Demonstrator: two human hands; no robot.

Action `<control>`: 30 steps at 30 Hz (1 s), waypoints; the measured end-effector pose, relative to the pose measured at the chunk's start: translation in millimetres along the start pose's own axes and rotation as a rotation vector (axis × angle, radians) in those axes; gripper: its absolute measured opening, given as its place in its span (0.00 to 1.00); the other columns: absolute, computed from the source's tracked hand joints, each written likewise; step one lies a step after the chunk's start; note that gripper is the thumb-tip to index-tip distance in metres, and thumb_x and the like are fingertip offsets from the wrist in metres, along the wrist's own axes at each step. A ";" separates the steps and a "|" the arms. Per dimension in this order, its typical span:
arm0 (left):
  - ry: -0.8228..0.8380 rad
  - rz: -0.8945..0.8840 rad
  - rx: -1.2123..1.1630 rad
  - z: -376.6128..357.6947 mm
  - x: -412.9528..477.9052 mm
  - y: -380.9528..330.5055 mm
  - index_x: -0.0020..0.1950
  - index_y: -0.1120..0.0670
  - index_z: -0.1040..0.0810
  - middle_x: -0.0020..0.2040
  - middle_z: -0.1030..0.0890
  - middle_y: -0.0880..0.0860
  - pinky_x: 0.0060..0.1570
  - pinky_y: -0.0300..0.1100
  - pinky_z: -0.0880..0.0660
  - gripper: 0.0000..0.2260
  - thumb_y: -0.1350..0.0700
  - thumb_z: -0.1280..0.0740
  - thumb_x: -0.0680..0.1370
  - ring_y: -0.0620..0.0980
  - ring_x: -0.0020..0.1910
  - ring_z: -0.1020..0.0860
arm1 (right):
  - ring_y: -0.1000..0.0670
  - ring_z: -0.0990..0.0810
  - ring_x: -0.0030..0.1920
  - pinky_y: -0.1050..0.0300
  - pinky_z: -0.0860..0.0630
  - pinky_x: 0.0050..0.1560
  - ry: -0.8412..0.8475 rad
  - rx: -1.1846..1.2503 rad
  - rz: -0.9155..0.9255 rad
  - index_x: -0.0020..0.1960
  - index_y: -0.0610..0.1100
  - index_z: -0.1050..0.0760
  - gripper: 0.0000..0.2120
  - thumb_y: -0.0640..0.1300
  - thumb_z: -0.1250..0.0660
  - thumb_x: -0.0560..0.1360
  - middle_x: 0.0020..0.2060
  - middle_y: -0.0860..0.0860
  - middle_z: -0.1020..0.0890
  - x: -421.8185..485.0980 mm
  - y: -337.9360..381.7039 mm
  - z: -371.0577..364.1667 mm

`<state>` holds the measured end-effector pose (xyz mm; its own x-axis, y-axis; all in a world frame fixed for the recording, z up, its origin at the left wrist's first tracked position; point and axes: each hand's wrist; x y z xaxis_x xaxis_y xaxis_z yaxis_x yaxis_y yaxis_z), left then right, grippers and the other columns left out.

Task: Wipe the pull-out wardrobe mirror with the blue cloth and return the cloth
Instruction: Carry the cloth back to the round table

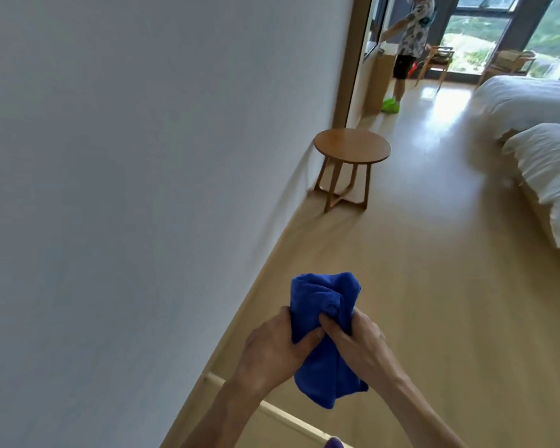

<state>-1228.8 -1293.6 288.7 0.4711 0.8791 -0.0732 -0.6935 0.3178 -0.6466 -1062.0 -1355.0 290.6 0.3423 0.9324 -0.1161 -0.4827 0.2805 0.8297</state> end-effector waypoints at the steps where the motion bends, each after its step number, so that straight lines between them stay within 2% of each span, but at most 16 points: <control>1: 0.010 -0.004 0.000 -3.0 8.3 -4.7 0.49 0.43 0.30 0.36 0.20 0.41 0.34 0.34 0.23 0.28 0.21 0.47 0.70 0.38 0.33 0.21 | 0.62 0.19 0.41 0.58 0.23 0.40 -0.009 0.010 -0.011 0.48 0.65 0.27 0.02 0.57 0.37 0.78 0.41 0.67 0.18 6.0 -4.1 5.7; 8: 0.040 -0.027 0.014 -22.3 78.0 -46.9 0.50 0.44 0.31 0.37 0.20 0.41 0.32 0.33 0.30 0.25 0.24 0.44 0.74 0.39 0.34 0.21 | 0.60 0.17 0.41 0.57 0.21 0.40 -0.038 0.071 -0.024 0.49 0.64 0.26 0.04 0.60 0.39 0.76 0.41 0.64 0.16 64.9 -26.6 55.2; 15: 0.033 -0.042 0.001 -43.8 154.1 -99.8 0.52 0.45 0.30 0.37 0.20 0.42 0.32 0.33 0.28 0.22 0.27 0.42 0.75 0.39 0.33 0.21 | 0.61 0.17 0.40 0.59 0.23 0.40 -0.074 0.097 -0.001 0.48 0.65 0.26 0.02 0.58 0.37 0.77 0.41 0.64 0.16 128.9 -44.7 117.6; 19: 0.074 -0.052 -0.037 -60.1 187.0 -122.3 0.53 0.46 0.29 0.38 0.18 0.45 0.37 0.41 0.20 0.22 0.29 0.40 0.76 0.42 0.35 0.19 | 0.60 0.17 0.40 0.59 0.24 0.40 -0.098 0.110 -0.010 0.48 0.64 0.26 0.02 0.58 0.37 0.77 0.40 0.63 0.16 155.0 -58.7 143.7; 23: 0.102 -0.063 -0.007 -73.8 221.0 -133.0 0.53 0.45 0.30 0.37 0.18 0.44 0.34 0.36 0.23 0.24 0.26 0.42 0.74 0.41 0.34 0.19 | 0.60 0.17 0.40 0.60 0.25 0.39 -0.118 0.125 -0.035 0.46 0.65 0.26 0.03 0.57 0.36 0.78 0.40 0.63 0.16 178.7 -71.9 161.0; 26: 0.141 -0.061 -0.035 -85.0 251.1 -138.7 0.53 0.45 0.29 0.38 0.18 0.44 0.37 0.41 0.20 0.25 0.25 0.42 0.73 0.41 0.35 0.19 | 0.60 0.17 0.40 0.61 0.26 0.38 -0.144 0.121 -0.057 0.46 0.66 0.27 0.04 0.56 0.36 0.78 0.40 0.63 0.16 198.9 -81.4 172.1; 30: 0.191 -0.086 -0.052 -97.5 297.4 -141.2 0.55 0.44 0.30 0.41 0.18 0.44 0.41 0.43 0.19 0.25 0.25 0.41 0.72 0.42 0.37 0.19 | 0.59 0.17 0.40 0.58 0.24 0.40 -0.169 0.125 -0.098 0.48 0.64 0.26 0.01 0.58 0.36 0.77 0.40 0.62 0.16 234.7 -94.1 183.2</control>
<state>-937.6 -1111.7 284.2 0.6255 0.7646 -0.1554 -0.6196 0.3656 -0.6945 -788.6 -1204.3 285.3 0.5182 0.8475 -0.1149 -0.3405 0.3277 0.8813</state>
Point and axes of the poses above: each hand's wrist, its own x-axis towards the middle knuckle, its own z-axis out of the back of the hand, y = z × x
